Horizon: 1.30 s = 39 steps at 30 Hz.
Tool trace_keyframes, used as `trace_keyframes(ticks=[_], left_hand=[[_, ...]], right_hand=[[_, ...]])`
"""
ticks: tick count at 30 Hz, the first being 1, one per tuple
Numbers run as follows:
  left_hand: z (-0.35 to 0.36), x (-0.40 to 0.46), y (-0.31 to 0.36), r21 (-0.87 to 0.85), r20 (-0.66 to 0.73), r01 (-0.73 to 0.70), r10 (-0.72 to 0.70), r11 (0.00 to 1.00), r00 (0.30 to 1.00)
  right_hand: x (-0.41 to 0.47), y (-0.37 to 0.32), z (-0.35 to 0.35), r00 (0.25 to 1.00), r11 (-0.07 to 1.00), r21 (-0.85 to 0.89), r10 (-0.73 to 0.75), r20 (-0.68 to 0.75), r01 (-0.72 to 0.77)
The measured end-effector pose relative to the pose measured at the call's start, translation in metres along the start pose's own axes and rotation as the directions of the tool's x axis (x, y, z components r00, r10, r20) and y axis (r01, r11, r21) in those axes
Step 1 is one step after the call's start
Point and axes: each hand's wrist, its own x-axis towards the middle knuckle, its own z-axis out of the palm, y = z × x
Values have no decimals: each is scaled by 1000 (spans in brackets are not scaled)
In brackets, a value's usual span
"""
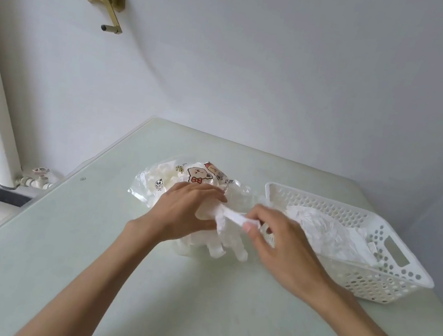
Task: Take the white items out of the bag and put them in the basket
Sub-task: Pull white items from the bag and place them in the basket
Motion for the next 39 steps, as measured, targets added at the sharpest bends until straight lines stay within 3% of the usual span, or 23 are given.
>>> trace_keyframes(ticks=[3, 6, 9, 12, 14, 16, 18, 22, 24, 28, 33, 39], left_hand=[[-2, 0, 4, 3, -49, 27, -27, 1000, 998], [-8, 1, 3, -71, 70, 59, -54, 996, 996], [-24, -2, 4, -351, 167, 79, -21, 933, 986], [-33, -1, 15, -478, 75, 66, -34, 876, 997], [-30, 0, 20, -381, -53, 55, -81, 923, 995], [-26, -1, 20, -330, -125, 111, -159, 938, 979], [-21, -3, 17, -371, -169, 156, -232, 916, 958], [-12, -4, 19, -525, -244, 222, -396, 821, 885], [-12, -4, 19, -611, -243, 211, -435, 763, 867], [-18, -4, 13, -696, -191, 198, -443, 690, 876], [-19, -2, 7, -718, -111, 208, -404, 664, 908], [-24, -4, 0, -463, 29, 173, -180, 869, 983]], right_hand=[[8, 4, -8, 963, 979, 185, 131, -235, -88], [15, 3, 1, 978, 966, 195, 191, -89, -171], [25, -5, 4, 973, 931, 295, 232, -18, -216], [43, -17, -3, 969, 906, 360, 246, -22, -222], [49, -21, -2, 969, 909, 353, 246, -21, -223], [42, -18, 0, 956, 924, 302, 275, -99, -234], [26, -16, 2, 947, 962, 119, 264, -182, -245], [15, -23, 26, 969, 947, -219, 244, 24, -233], [21, -29, 41, 977, 928, -322, 210, 38, -187], [19, -31, 61, 979, 952, -293, 31, -199, -89], [17, -18, 71, 988, 945, -325, -25, -152, -26], [15, -5, 51, 987, 952, -304, -68, -148, 20]])
